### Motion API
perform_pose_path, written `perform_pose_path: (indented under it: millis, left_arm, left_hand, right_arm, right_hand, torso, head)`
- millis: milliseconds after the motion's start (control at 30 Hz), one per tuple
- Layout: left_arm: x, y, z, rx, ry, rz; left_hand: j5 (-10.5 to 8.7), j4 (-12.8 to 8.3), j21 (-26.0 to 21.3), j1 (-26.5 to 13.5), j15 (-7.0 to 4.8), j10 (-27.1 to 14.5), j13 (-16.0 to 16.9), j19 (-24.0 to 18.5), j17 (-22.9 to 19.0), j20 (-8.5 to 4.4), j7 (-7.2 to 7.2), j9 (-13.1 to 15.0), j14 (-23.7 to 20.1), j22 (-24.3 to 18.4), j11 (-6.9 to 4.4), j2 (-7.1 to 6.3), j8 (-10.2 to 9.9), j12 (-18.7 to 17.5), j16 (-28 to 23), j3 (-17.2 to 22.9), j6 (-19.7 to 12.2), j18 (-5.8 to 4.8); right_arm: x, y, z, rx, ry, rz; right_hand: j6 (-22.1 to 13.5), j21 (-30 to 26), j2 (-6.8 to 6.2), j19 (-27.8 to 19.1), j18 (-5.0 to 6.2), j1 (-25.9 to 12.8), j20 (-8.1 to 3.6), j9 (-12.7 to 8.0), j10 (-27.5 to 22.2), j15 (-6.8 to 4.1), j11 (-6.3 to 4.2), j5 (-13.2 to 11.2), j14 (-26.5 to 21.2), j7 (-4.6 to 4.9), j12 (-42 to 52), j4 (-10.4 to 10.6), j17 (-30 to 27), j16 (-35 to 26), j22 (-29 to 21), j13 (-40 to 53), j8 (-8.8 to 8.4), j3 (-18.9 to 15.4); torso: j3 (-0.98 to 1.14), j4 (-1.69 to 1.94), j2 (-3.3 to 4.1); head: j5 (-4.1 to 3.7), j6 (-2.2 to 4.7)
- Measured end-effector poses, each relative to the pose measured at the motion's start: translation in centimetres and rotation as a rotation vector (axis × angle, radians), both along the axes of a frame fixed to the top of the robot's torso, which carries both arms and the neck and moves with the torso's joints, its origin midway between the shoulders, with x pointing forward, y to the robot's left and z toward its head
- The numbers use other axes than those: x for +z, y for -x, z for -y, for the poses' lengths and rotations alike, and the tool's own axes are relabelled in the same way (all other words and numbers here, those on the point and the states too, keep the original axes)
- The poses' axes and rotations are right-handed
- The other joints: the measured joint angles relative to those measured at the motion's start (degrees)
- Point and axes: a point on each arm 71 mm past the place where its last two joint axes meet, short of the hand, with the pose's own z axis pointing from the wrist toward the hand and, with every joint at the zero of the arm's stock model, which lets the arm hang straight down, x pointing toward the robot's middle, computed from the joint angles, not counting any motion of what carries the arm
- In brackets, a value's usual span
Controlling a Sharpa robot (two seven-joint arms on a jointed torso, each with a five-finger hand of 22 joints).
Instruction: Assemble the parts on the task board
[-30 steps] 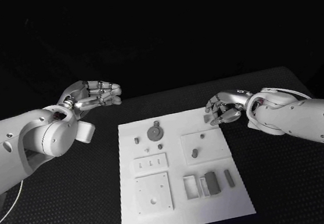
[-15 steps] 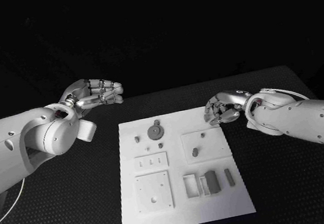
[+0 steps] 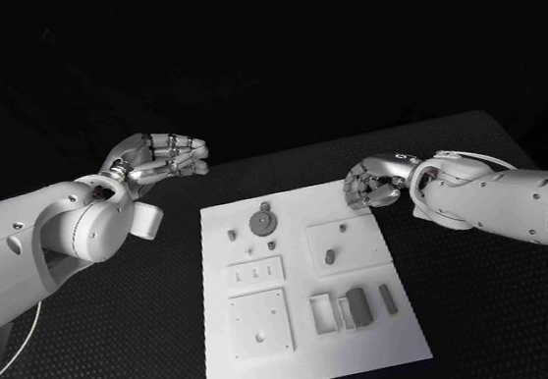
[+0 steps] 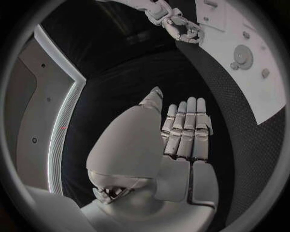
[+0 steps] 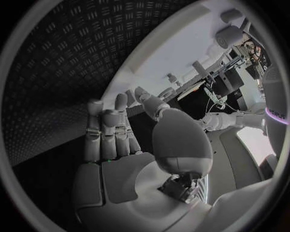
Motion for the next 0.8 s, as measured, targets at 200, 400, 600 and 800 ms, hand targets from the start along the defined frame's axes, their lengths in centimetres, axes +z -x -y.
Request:
perform_pose_path:
  millis: [200,400,600,800]
  left_arm:
    - [0.00,0.00,0.08,-0.002,0.000,0.000]
    - [-0.01,0.03,0.04,-0.002,0.000,0.000]
    - [-0.01,0.03,0.05,-0.002,0.000,0.000]
    - [-0.01,0.06,0.06,-0.002,0.000,-0.001]
  left_hand:
    - [0.00,0.0,0.0,0.0,0.00,0.0,0.0,0.0,0.0,0.00,0.00,0.0,0.0,0.0,0.00,0.00,0.0,0.0,0.0,0.0,0.0,0.00]
    - [0.00,0.0,0.0,0.0,0.00,0.0,0.0,0.0,0.0,0.00,0.00,0.0,0.0,0.0,0.00,0.00,0.0,0.0,0.0,0.0,0.0,0.00]
    - [0.00,0.0,0.0,0.0,0.00,0.0,0.0,0.0,0.0,0.00,0.00,0.0,0.0,0.0,0.00,0.00,0.0,0.0,0.0,0.0,0.0,0.00]
    - [0.00,0.0,0.0,0.0,0.00,0.0,0.0,0.0,0.0,0.00,0.00,0.0,0.0,0.0,0.00,0.00,0.0,0.0,0.0,0.0,0.0,0.00]
  right_arm:
    - [-0.22,-0.09,-0.25,0.000,0.001,-0.003]
    - [-0.42,-0.12,-0.07,-0.006,0.003,-0.006]
    - [-0.42,-0.13,-0.31,-0.002,0.001,-0.005]
    - [-0.42,-0.18,-0.26,-0.005,0.002,-0.003]
  right_hand:
    - [0.3,0.4,0.60,0.0,0.00,0.0,0.00,0.2,0.0,0.01,0.00,0.0,0.0,-0.29,0.6,0.0,0.2,0.3,0.0,0.5,0.00,0.0]
    - [1.1,0.7,0.84,0.1,0.00,-0.2,0.09,0.3,-0.2,0.09,-0.21,0.0,0.1,-0.18,1.3,-0.3,0.4,0.4,0.0,0.8,0.13,-0.2]
    - [1.9,0.7,1.43,0.2,0.00,-0.2,-0.02,0.5,-0.2,0.10,-0.21,0.0,0.1,-0.20,1.6,-0.6,0.5,0.5,0.0,1.0,0.44,-0.2]
    - [3.0,1.1,1.95,0.3,0.00,-0.3,-0.11,0.7,-0.2,-0.02,-0.21,0.0,0.4,-0.26,1.9,-0.9,0.7,0.7,0.0,1.2,0.75,-0.2]
  torso:
    - [0.01,-0.02,0.01]
    - [0.02,0.00,0.01]
    - [0.06,-0.05,0.01]
    - [0.07,-0.05,0.01]
  head:
    - [0.03,-0.05]
    - [0.14,-0.17]
    - [0.26,-0.24]
    - [0.42,-0.34]
